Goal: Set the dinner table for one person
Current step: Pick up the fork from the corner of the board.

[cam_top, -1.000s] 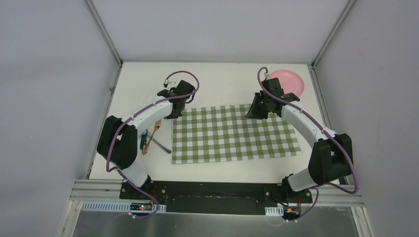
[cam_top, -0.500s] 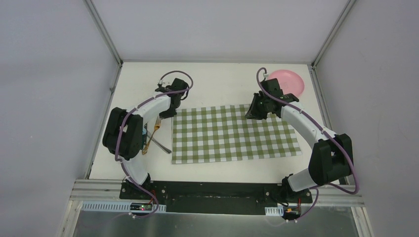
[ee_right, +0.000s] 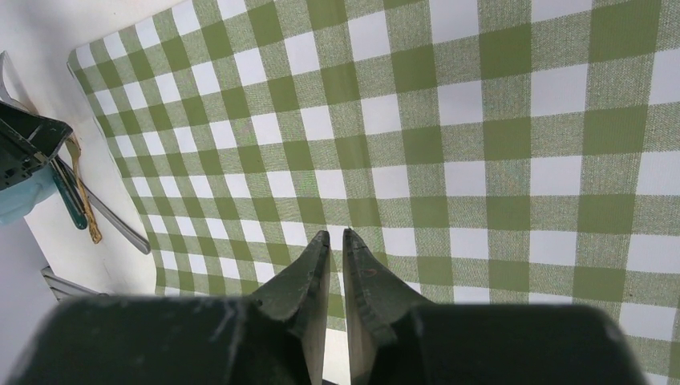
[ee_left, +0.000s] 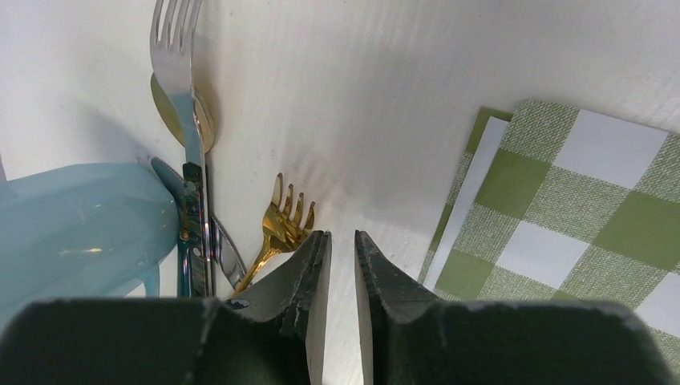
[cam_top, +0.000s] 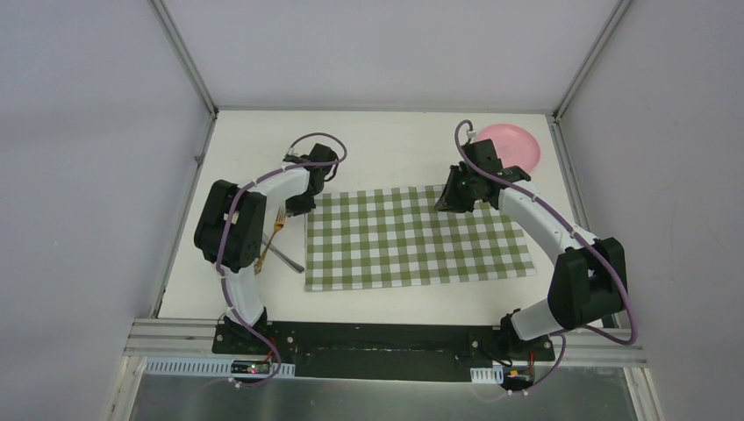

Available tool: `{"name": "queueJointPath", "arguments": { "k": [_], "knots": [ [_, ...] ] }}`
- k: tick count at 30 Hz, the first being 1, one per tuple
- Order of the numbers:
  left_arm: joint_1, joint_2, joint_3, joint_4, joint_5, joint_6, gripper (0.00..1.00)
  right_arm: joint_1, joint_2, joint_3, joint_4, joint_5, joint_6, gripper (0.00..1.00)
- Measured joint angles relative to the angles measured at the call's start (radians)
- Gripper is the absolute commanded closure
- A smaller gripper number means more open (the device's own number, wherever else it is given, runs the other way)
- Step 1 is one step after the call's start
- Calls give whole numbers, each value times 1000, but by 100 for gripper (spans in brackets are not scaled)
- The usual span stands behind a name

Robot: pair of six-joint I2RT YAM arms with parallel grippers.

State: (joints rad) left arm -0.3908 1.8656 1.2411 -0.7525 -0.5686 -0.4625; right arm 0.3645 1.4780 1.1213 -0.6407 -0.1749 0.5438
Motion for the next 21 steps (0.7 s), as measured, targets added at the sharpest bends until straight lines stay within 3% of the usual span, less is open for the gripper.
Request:
{"name": "queueJointPath", "arguments": {
  "k": [21],
  "knots": [
    [0, 63, 44, -43, -148, 8, 80, 1, 0, 0, 2, -26, -3, 86]
  ]
}}
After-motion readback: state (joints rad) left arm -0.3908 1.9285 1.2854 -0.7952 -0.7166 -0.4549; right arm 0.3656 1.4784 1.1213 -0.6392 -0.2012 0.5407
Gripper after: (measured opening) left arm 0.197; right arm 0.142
